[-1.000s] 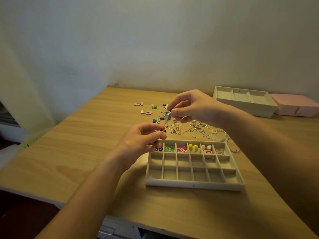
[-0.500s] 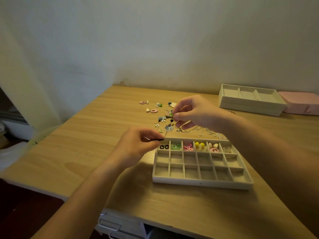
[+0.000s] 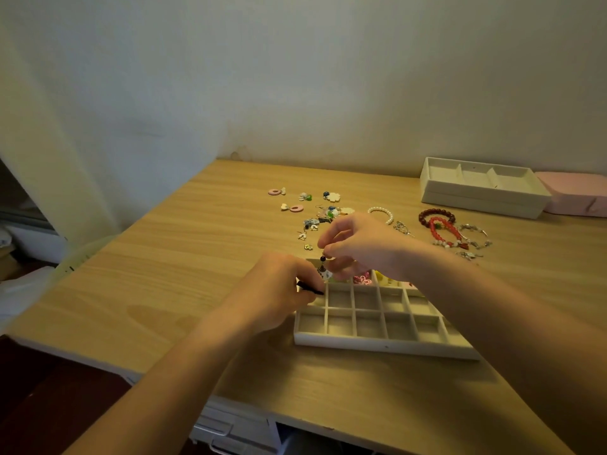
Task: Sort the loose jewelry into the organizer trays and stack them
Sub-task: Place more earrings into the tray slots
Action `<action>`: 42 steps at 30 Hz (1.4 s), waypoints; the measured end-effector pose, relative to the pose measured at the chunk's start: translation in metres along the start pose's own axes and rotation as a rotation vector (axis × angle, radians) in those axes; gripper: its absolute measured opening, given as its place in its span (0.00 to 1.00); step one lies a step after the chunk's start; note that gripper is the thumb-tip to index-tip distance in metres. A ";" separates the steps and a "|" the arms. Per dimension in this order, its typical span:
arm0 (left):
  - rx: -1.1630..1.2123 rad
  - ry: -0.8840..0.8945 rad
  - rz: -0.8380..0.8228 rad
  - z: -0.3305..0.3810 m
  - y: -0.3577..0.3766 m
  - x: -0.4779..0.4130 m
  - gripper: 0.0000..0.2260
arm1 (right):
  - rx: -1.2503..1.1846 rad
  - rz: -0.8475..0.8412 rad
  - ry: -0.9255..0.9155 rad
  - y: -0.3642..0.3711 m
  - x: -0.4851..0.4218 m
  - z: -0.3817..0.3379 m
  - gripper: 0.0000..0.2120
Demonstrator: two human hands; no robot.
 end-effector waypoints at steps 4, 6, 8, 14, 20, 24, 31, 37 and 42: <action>0.010 -0.017 -0.008 -0.004 0.002 0.001 0.09 | 0.032 -0.001 -0.013 0.003 -0.003 0.003 0.06; 0.061 -0.018 -0.019 -0.006 0.000 0.003 0.09 | 0.059 -0.018 -0.034 0.005 -0.004 0.004 0.06; 0.109 -0.010 -0.018 -0.008 -0.008 0.004 0.06 | 0.080 -0.033 -0.060 0.008 -0.003 0.004 0.06; 0.186 -0.056 0.118 -0.024 -0.029 0.000 0.08 | 0.101 -0.096 -0.111 0.016 -0.003 0.002 0.06; 0.095 -0.068 0.016 -0.019 -0.011 -0.014 0.07 | 0.117 -0.116 -0.120 0.017 -0.002 -0.001 0.06; 0.134 -0.059 -0.030 -0.017 -0.009 -0.016 0.02 | 0.092 -0.142 -0.126 0.016 0.000 0.001 0.07; 0.136 -0.079 -0.040 -0.027 -0.007 -0.015 0.04 | 0.021 -0.175 -0.094 0.018 0.004 0.002 0.09; 0.056 -0.122 -0.047 -0.032 -0.006 -0.013 0.06 | 0.083 -0.144 -0.100 0.018 0.002 0.005 0.07; -0.150 -0.102 -0.105 -0.015 -0.007 -0.015 0.05 | 0.429 -0.043 -0.174 0.011 0.001 -0.002 0.02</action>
Point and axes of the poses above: each hand's wrist, its own x-axis away from the middle knuckle, its own y-axis out of the palm, z = x × y, the point moved 7 cm from there along -x, towards the middle knuckle, and after that the axes turned 7 degrees about x, right-handed, at the moved point
